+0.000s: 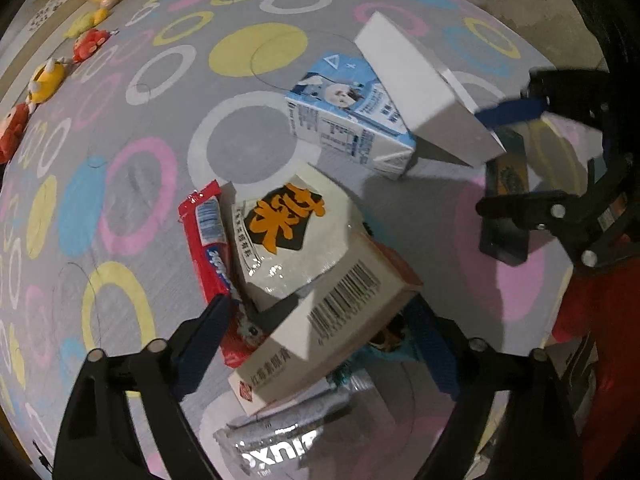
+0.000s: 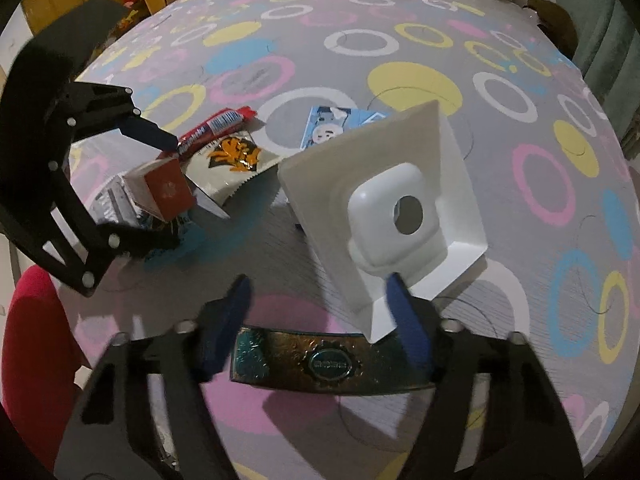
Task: Collect trash
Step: 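Reach the right tool to the white tissue box while the left tool approaches the white-red medicine box, then grasp the white tissue box with the right tool while the left tool grasps the white-red medicine box, then carry both boxes down over the white-red plastic bag on the floor, then open both tools to drop the boxes into the plastic bag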
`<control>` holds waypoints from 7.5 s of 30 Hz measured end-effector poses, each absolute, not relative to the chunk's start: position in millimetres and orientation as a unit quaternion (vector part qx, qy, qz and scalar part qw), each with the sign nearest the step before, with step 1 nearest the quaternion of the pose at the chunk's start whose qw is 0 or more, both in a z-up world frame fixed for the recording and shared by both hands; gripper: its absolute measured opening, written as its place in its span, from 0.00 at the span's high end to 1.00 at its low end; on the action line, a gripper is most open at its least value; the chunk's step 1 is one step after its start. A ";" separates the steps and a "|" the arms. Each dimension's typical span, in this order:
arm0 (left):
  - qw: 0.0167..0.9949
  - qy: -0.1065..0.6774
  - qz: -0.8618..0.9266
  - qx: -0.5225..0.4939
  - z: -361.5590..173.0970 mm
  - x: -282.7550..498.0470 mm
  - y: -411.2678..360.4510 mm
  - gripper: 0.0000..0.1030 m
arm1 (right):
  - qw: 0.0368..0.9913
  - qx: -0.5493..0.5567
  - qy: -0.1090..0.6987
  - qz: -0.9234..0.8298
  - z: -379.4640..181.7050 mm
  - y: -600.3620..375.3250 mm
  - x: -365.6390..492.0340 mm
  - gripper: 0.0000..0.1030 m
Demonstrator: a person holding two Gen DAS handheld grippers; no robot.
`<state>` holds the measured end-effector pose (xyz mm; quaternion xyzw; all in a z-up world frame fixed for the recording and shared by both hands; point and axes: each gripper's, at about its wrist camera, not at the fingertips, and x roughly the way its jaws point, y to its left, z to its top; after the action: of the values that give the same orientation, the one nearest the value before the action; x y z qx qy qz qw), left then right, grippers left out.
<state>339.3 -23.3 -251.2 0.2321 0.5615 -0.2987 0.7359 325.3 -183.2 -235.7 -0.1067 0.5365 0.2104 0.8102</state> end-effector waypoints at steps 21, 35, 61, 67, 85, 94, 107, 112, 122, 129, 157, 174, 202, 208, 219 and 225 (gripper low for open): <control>0.769 0.570 -0.256 0.138 -239.2 354.9 -11.7 0.58 | 0.820 -0.060 0.537 0.188 -227.3 -198.1 328.8 0.96; 0.783 0.574 -0.218 0.098 -226.4 357.1 2.1 0.77 | 0.832 -0.041 0.525 0.173 -207.2 -203.2 326.8 0.98; 0.832 0.510 -0.205 0.079 -120.9 279.0 20.9 0.77 | 0.873 -0.062 0.454 0.167 -94.9 -187.9 253.4 0.98; 0.840 0.492 -0.209 0.093 -103.3 229.0 9.6 0.77 | 0.876 -0.064 0.444 0.176 -74.3 -174.7 212.5 0.98; 0.848 0.470 -0.204 0.133 -99.9 127.0 -7.2 0.77 | 0.877 -0.085 0.430 0.197 -52.5 -147.3 102.0 0.98; 0.844 0.488 -0.183 0.125 -128.5 105.7 -5.8 0.77 | 0.867 -0.077 0.450 0.202 -70.5 -144.0 81.4 0.98; 0.838 0.503 -0.167 0.128 -165.5 83.0 -15.6 0.77 | 0.859 -0.072 0.466 0.199 -106.1 -142.1 57.6 0.98; 0.834 0.511 -0.165 0.128 -180.3 73.8 -20.3 0.77 | 0.857 -0.066 0.472 0.197 -120.4 -141.3 46.2 0.98; 0.826 0.529 -0.150 0.122 -212.9 53.7 -26.4 0.77 | 0.845 -0.058 0.494 0.197 -153.0 -141.3 27.1 0.98; 0.818 0.544 -0.137 0.126 -239.6 39.7 -31.0 0.77 | 0.835 -0.053 0.511 0.198 -179.3 -144.0 15.0 0.98; 0.756 0.636 -0.120 0.095 -365.4 56.5 -38.1 0.77 | 0.777 0.010 0.600 0.190 -304.0 -151.9 43.5 0.98; 0.706 0.691 -0.129 0.089 -424.1 71.7 -48.6 0.76 | 0.735 0.039 0.651 0.183 -372.4 -168.7 61.8 0.98; 0.634 0.765 -0.106 0.048 -508.8 95.0 -50.4 0.76 | 0.672 0.096 0.710 0.187 -491.8 -171.7 121.4 0.97; 0.629 0.770 -0.102 0.039 -514.1 95.5 -48.6 0.70 | 0.672 0.100 0.712 0.178 -492.2 -173.8 125.0 0.75; 0.650 0.754 -0.084 0.038 -495.6 95.7 -45.5 0.47 | 0.680 0.102 0.705 0.174 -480.6 -173.9 124.7 0.61; 0.660 0.741 -0.105 0.062 -466.1 87.5 -50.5 0.40 | 0.702 0.071 0.688 0.169 -449.9 -171.5 111.6 0.56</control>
<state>87.5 -50.5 -466.1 0.0615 0.7413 -0.1055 0.6600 111.6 -171.5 -449.9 0.0707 0.6881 0.1685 0.7023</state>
